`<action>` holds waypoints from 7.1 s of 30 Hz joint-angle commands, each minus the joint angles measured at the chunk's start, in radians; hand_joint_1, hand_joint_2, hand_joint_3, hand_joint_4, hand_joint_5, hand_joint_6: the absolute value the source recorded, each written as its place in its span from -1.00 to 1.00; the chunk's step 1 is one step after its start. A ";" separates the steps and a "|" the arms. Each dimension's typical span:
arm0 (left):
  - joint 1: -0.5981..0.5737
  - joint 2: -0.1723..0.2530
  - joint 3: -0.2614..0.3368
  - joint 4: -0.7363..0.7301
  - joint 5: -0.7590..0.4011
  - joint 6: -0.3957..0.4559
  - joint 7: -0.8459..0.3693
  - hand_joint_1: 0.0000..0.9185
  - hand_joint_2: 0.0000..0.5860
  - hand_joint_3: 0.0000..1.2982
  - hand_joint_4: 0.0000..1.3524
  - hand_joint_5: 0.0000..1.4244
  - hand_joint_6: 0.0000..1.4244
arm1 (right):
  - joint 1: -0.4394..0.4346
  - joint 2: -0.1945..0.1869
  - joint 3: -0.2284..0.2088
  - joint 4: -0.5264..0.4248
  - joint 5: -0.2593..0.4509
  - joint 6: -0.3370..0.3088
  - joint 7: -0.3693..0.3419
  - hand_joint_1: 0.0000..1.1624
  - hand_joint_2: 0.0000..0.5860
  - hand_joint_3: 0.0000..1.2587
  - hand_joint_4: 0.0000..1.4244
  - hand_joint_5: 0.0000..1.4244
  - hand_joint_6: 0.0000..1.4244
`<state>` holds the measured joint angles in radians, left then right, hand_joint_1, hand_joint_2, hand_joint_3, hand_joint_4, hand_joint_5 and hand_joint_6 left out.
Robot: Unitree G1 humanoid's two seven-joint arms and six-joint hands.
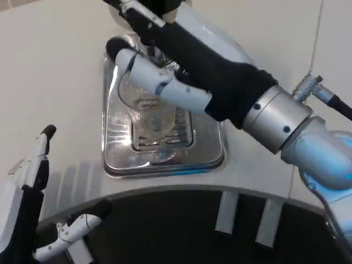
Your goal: Grasp the cup under the faucet to collect the drink, then remove the cup.
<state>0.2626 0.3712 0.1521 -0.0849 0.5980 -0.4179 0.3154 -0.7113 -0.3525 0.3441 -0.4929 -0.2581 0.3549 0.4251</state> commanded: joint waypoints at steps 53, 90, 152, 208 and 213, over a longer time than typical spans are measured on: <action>-0.474 -0.001 -0.178 0.397 -0.041 -0.037 0.076 -0.38 -0.87 -1.00 -1.00 -0.91 -0.92 | -0.035 0.034 0.068 -0.015 -0.376 0.023 0.198 -1.00 0.89 -1.00 -1.00 -1.00 -1.00; -0.520 -0.016 -0.231 0.429 -0.029 -0.019 0.072 -0.36 -0.82 -1.00 -1.00 -0.88 -0.89 | 0.310 0.105 -0.190 -0.292 -0.400 0.001 -0.098 -1.00 1.00 -1.00 -1.00 -1.00 -1.00; -0.762 -0.153 -0.288 0.768 -0.081 -0.094 0.210 -0.12 -0.82 -1.00 -1.00 -0.73 -0.73 | 1.355 0.118 -0.469 -0.362 -0.749 -0.546 -0.235 -0.49 0.82 -1.00 -1.00 -1.00 -1.00; -0.746 -0.235 -0.345 0.715 -0.065 -0.032 0.377 0.55 -0.82 0.89 0.83 0.91 1.00 | 1.206 0.148 -0.406 -0.394 -0.762 -0.376 -0.064 -0.76 0.68 -1.00 -1.00 -1.00 -1.00; -0.739 -0.218 -0.336 0.693 -0.068 -0.027 0.370 0.55 -0.82 0.89 0.83 0.91 1.00 | 1.177 0.145 -0.398 -0.391 -0.766 -0.375 -0.063 -0.76 0.69 -1.00 -1.00 -1.00 -1.00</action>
<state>-0.4896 0.1453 -0.1923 0.6311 0.5257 -0.4521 0.6909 0.4745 -0.2037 -0.0588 -0.8913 -1.0204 -0.0240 0.3575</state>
